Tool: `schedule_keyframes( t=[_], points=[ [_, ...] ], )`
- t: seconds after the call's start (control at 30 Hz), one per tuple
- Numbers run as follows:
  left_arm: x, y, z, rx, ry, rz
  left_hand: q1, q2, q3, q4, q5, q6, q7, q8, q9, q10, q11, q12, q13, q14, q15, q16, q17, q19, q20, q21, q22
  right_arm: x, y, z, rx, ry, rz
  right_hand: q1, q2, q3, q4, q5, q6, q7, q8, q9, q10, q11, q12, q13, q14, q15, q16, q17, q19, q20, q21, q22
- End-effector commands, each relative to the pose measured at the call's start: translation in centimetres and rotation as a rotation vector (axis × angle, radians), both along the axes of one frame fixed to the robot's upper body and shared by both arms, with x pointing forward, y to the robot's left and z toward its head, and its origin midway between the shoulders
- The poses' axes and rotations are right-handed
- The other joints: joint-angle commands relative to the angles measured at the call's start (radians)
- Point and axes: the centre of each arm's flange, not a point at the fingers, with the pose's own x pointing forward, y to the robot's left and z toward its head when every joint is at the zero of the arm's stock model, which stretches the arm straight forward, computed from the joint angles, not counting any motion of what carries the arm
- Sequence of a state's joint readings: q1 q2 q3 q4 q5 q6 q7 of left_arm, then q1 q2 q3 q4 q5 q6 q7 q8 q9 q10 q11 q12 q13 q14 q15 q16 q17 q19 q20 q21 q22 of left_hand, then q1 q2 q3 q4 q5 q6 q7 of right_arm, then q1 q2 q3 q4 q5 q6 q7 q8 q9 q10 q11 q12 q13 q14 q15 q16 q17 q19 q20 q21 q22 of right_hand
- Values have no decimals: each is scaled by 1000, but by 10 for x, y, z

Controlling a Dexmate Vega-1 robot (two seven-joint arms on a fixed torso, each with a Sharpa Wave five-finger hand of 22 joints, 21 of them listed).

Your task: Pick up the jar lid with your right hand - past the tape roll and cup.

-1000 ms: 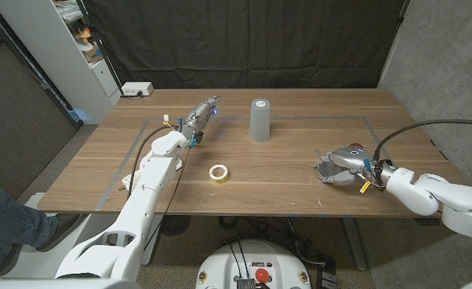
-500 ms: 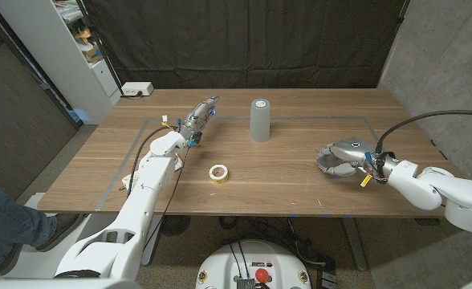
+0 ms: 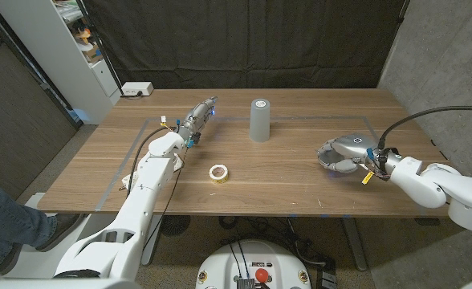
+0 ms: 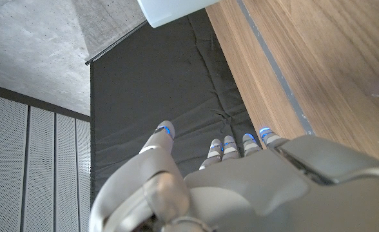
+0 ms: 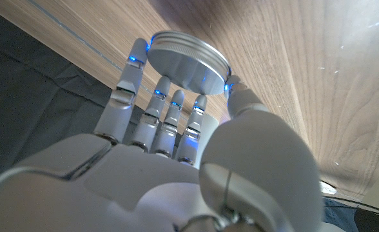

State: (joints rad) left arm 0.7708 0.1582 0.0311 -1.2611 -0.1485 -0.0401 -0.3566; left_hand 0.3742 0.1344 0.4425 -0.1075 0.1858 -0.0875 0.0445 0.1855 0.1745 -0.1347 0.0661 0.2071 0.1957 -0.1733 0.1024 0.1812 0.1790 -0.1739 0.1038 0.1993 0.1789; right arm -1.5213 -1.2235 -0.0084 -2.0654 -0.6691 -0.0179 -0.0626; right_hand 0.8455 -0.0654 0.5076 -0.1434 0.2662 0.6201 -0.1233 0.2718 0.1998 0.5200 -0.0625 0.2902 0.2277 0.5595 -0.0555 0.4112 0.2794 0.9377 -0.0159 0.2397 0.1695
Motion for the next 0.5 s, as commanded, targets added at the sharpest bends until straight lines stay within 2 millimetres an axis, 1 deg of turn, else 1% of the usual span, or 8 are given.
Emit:
schedule_keyframes(
  t=[0.03,0.3,0.5],
  points=[
    [1,2,4,3,-9,-6,-8,2,7,-5,8,5,-3,3,5,-11,2,4,0,-41,4,5,2,-71,8,4,6,-13,2,11,3,-37,-12,6,6,-6,0,-1,0,-4,-4,2,2,-2,-1,3,7,-56,-3,4,36,-25,-1,4],
    [2,3,9,3,-19,-8,-8,2,7,-5,8,6,-3,2,5,-11,2,5,0,-40,3,5,2,-71,7,4,6,-21,3,22,-6,-65,-13,9,9,-7,0,-1,0,-5,-5,2,2,-3,-3,4,8,-56,-3,5,35,-24,-3,4],
    [4,4,12,1,-22,-10,-8,2,8,-6,8,7,-4,2,5,-11,3,5,0,-42,3,5,2,-72,10,4,6,-28,4,35,-14,-87,-14,12,12,-8,0,-2,1,-5,-7,2,2,-3,-4,4,9,-58,-2,6,36,-23,-4,4]
  ],
)
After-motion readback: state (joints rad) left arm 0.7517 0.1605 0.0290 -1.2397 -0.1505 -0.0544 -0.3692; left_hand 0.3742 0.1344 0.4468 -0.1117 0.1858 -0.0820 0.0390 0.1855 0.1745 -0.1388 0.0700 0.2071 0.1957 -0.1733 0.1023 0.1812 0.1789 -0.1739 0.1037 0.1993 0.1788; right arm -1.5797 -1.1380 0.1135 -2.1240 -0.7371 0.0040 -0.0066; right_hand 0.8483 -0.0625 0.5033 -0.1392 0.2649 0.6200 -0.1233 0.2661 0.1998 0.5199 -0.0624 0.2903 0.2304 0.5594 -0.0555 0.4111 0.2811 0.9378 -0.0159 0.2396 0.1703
